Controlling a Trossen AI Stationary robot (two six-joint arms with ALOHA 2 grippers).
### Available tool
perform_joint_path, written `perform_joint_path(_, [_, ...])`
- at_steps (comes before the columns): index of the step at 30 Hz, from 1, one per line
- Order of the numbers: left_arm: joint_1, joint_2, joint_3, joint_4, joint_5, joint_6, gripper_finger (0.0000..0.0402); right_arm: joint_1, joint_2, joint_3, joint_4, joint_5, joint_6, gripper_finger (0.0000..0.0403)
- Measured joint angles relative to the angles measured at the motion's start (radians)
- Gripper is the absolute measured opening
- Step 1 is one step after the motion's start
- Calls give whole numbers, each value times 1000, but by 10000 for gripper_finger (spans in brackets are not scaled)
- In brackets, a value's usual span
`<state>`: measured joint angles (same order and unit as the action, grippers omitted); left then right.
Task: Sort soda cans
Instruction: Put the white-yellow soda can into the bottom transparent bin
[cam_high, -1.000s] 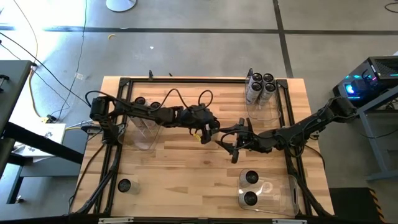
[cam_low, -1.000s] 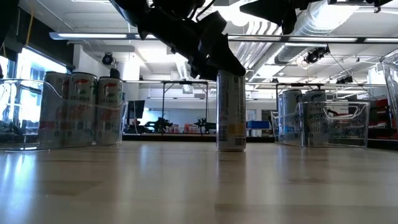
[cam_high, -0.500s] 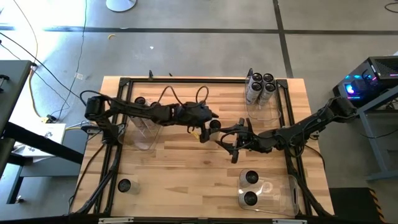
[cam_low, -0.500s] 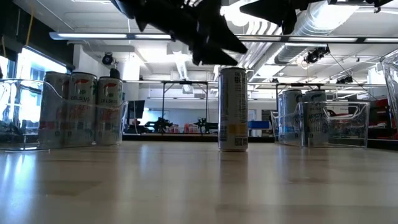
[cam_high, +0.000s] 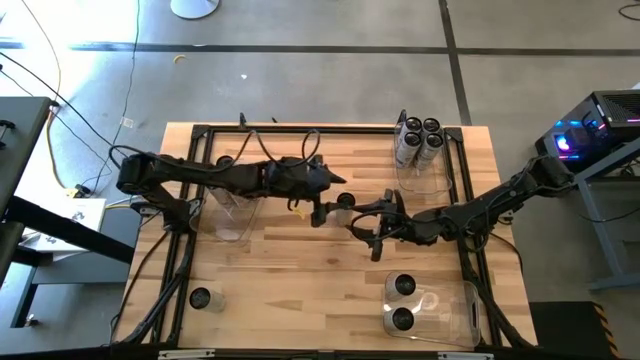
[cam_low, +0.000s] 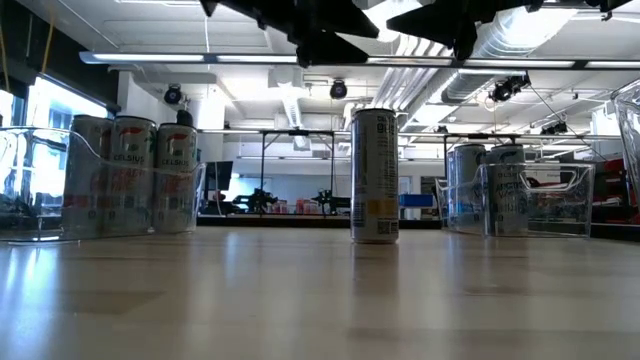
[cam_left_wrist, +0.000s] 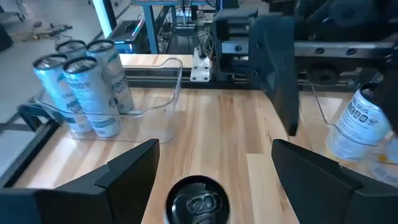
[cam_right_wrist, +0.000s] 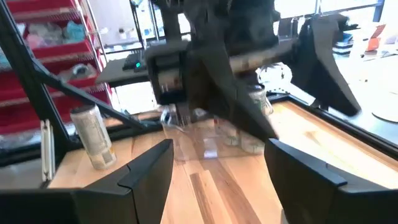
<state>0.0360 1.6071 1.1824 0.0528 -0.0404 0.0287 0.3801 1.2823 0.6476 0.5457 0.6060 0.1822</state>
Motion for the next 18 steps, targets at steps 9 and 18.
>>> perform_joint_path(9, [1,-199,-206,90,-174,-2,305,-13,5,0,-120,18,94,248])
perform_joint_path(18, [-61,-401,-444,121,-443,-129,305,-74,69,0,-153,-18,181,248])
